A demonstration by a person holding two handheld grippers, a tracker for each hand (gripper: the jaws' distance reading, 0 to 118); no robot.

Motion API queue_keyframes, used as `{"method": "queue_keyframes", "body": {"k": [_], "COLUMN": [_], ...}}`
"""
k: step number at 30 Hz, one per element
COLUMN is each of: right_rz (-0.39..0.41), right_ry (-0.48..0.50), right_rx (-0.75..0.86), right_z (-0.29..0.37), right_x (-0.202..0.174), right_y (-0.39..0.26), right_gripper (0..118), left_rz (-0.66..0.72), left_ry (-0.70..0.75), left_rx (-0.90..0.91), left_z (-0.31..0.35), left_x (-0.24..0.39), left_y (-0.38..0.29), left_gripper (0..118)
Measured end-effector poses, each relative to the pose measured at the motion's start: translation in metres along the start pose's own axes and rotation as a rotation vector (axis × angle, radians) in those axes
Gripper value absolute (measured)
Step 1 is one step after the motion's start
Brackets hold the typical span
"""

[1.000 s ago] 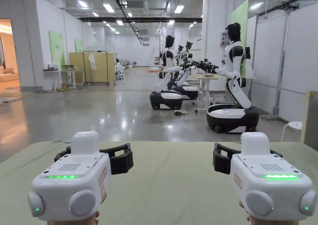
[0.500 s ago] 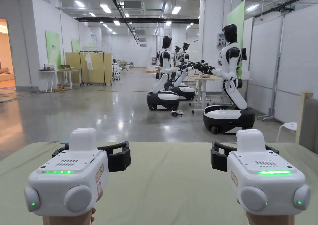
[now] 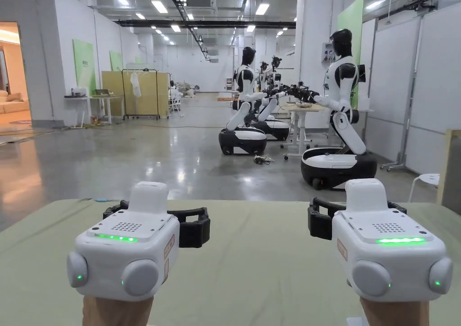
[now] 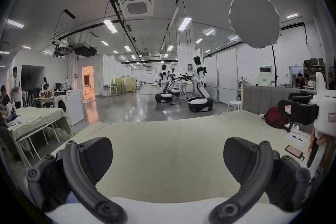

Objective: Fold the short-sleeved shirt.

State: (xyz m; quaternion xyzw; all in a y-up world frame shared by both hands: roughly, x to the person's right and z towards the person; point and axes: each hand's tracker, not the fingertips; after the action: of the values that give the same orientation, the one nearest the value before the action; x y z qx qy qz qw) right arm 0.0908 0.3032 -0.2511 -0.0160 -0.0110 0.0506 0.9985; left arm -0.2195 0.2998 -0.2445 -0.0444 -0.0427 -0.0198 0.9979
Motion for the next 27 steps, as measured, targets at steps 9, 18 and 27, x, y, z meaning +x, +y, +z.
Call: {"method": "queue_keyframes", "body": {"k": [9, 18, 27], "right_rz": [-0.005, 0.006, -0.041], "right_ry": [-0.039, 0.074, 0.526], "right_rx": [0.028, 0.026, 0.067], "right_z": [0.007, 0.006, -0.008], "right_x": [0.008, -0.003, -0.174], "right_y": [-0.007, -0.008, 0.012], "right_gripper": [3, 3, 3], "left_rz": [-0.014, 0.022, -0.089], "left_ry": [0.008, -0.047, 0.298], "left_rx": [0.02, -0.031, 0.007], "left_z": [0.009, 0.018, 0.145], "left_x": [-0.001, -0.034, -0.158], "left_y": [-0.008, -0.011, 0.008], "left_gripper": [0, 0, 0]}}
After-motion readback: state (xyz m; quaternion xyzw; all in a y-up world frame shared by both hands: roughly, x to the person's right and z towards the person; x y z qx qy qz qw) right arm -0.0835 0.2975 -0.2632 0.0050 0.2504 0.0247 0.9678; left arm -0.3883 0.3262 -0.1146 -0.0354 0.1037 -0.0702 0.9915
